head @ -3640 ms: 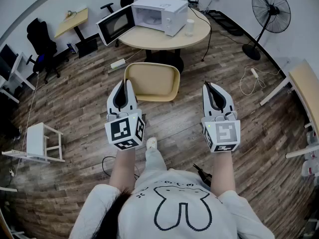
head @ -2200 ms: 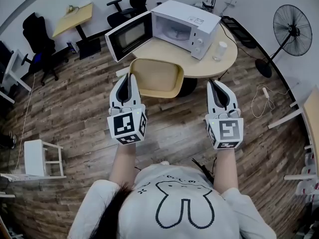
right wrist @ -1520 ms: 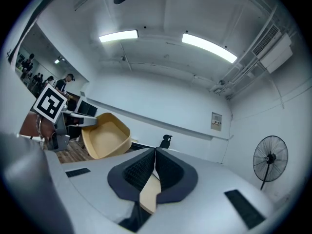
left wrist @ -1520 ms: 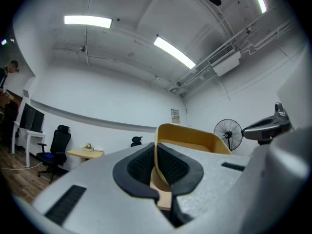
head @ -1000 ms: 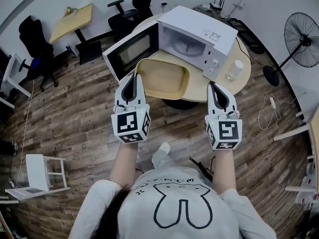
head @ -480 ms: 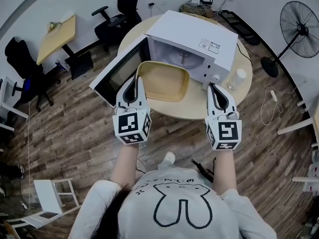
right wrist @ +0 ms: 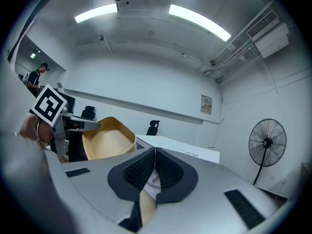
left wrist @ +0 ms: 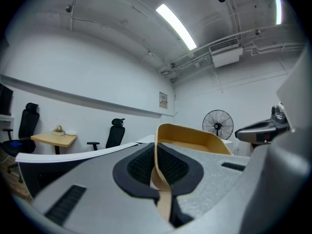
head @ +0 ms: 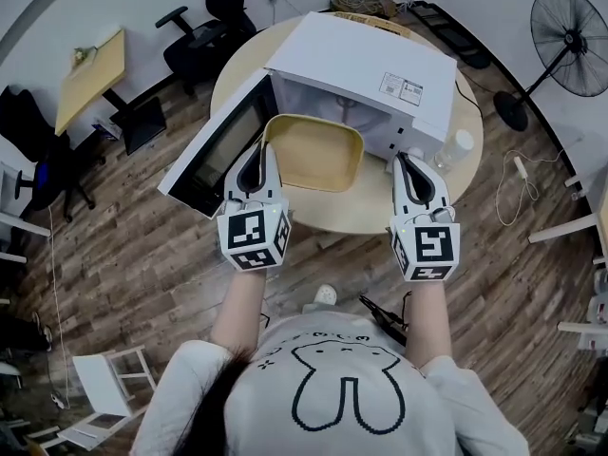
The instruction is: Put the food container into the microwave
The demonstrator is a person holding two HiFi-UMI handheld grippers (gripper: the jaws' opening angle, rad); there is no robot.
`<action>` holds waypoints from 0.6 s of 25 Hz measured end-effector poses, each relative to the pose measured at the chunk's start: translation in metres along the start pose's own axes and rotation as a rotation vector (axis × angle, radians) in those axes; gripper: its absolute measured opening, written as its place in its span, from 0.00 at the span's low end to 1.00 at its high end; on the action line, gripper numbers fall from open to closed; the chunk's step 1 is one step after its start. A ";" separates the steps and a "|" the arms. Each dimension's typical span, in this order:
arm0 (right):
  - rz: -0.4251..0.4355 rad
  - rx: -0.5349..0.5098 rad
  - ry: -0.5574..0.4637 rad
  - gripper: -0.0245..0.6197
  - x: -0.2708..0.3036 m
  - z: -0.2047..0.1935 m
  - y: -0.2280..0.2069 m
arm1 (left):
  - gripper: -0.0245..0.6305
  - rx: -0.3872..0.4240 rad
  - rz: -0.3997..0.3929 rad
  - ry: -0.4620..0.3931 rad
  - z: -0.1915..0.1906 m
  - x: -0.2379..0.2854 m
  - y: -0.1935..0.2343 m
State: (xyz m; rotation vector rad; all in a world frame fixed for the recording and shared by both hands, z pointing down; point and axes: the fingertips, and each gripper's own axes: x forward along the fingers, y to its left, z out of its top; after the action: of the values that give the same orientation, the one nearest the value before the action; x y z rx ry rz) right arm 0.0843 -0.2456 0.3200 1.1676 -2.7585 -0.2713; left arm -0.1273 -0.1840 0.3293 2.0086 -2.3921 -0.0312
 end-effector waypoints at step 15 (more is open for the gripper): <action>-0.091 0.052 0.031 0.09 0.005 -0.006 0.014 | 0.07 -0.005 -0.088 0.056 -0.018 0.032 0.007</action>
State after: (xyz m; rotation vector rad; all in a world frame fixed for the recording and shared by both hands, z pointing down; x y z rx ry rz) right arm 0.0723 -0.2398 0.3290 1.3008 -2.7054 -0.1910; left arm -0.1392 -0.2144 0.3472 2.0821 -2.2678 0.0183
